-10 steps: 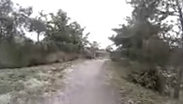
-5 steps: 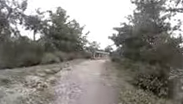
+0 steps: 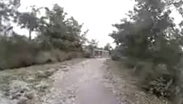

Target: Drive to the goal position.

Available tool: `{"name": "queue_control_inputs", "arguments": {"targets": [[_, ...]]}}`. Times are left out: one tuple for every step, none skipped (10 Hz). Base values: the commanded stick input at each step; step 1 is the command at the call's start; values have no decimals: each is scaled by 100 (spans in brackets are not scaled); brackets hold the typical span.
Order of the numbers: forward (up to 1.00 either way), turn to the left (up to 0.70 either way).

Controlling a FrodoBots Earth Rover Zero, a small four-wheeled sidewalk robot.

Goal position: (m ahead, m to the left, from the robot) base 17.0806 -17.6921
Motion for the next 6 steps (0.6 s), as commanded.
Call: {"name": "queue_control_inputs", "arguments": {"targets": [[70, 0], [70, 9], [70, 34], [70, 26], [70, 16], [70, 7]]}}
